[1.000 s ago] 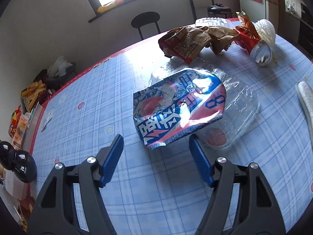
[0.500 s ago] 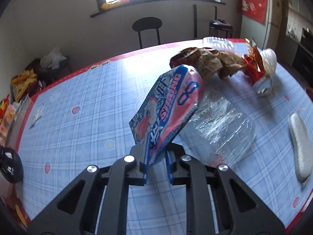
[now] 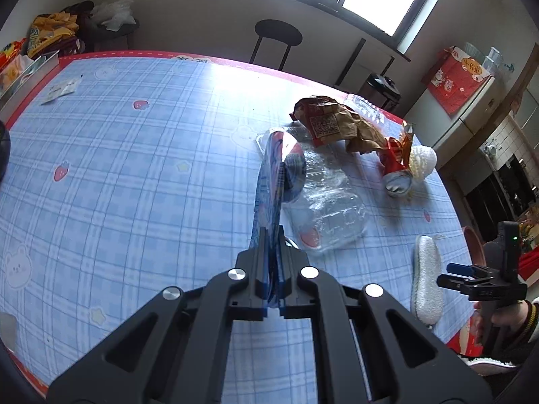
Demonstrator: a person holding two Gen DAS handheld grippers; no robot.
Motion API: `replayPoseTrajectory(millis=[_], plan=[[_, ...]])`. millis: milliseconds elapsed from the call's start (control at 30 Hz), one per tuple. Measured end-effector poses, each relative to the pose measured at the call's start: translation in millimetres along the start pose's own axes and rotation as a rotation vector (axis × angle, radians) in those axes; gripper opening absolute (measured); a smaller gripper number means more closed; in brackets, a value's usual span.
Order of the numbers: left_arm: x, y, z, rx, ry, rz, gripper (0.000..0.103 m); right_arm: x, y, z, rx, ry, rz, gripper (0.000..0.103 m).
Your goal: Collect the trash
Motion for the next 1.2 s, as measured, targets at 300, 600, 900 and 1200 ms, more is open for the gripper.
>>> replayPoseTrajectory(millis=[300,600,900,1200], plan=[[-3.5,48.1,37.1,0.021,-0.097,0.124,0.008,15.0,3.9,4.6,-0.049,-0.004,0.048,0.098],[3.4,74.2,49.1,0.034,-0.118,0.152,0.009,13.5,-5.4,1.8,-0.062,-0.005,0.039,0.077],[6.3,77.9,47.9,0.047,-0.127,0.148,0.01,-2.2,-9.7,-5.6,-0.021,0.008,-0.022,0.039],[10.6,80.6,51.9,0.051,-0.137,0.152,0.012,-4.0,-20.5,11.0,-0.028,-0.039,-0.013,0.087]])
Point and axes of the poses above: each gripper's, at about its wrist camera, not at the fingertips, and x roughly the way its jaws point, y to its right, z to its underside, the point moved 3 cm from there along x, roughly the way its jaws point, and after that the axes turned 14 degrees about y, right-handed, at the moved point
